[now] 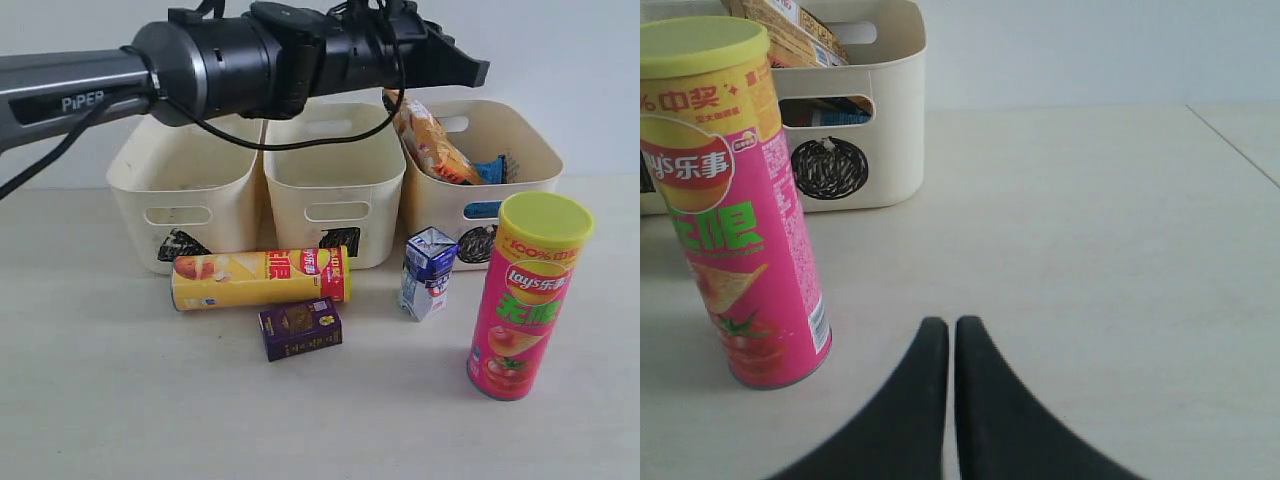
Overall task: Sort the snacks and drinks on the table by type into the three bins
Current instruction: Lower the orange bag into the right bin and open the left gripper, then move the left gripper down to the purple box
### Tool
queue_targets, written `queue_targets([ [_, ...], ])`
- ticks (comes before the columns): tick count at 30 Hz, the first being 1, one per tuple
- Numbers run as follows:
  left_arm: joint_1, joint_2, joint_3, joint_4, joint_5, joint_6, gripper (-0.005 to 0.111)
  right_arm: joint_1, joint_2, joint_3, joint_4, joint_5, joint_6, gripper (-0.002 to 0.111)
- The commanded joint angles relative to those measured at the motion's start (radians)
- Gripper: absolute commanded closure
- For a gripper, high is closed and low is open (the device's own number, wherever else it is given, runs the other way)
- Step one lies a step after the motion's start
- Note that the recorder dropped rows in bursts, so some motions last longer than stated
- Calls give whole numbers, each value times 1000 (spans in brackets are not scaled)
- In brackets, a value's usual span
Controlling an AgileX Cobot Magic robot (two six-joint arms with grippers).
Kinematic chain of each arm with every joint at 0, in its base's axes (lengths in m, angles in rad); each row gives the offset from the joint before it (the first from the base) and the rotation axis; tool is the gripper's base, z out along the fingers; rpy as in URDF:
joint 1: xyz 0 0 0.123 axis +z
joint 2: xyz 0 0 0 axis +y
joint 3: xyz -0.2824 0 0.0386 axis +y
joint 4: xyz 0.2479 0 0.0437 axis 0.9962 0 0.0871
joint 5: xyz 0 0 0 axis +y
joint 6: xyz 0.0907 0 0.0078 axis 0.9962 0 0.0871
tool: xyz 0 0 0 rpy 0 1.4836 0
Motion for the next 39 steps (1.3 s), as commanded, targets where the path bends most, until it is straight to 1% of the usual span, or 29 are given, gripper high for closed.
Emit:
queue_targets([
  [1,-11,-69,59,100,141,-22,102,2,-6,4,-4,-7,0,108],
  [2,-9,-81,69,143,173,-58,102,2,-6,4,-4,-7,0,108],
  [3,-9,-98,75,246,226,-135,102,2,-6,4,-4,-7,0,108],
  [6,-9,-135,75,490,354,-344,102,2,-6,4,-4,-7,0,108],
  [7,-9,-154,75,626,444,-441,102,2,-6,4,-4,-7,0,108],
  [8,-9,-167,75,704,506,-501,102,2,-6,4,-4,-7,0,108],
  [9,-9,-185,75,773,590,-562,102,2,-6,4,-4,-7,0,108],
  [10,-9,-193,75,798,641,-570,102,2,-6,4,-4,-7,0,108],
  [14,-9,-237,75,852,817,-585,102,2,-6,4,-4,-7,0,108],
  [16,-9,-253,75,869,862,-593,102,2,-6,4,-4,-7,0,108],
  [20,-9,-285,80,960,947,-672,102,2,-6,4,-4,-7,0,108],
  [23,-9,-311,123,974,1009,-681,102,2,-6,4,-4,-7,0,108],
  [28,-9,-380,252,984,1023,-681,102,2,-6,4,-4,-7,0,108],
  [33,-9,-474,397,1004,968,-659,102,2,-6,4,-4,-7,0,108],
  [39,-9,-503,512,1004,997,-602,102,2,-6,4,-4,-7,0,108],
])
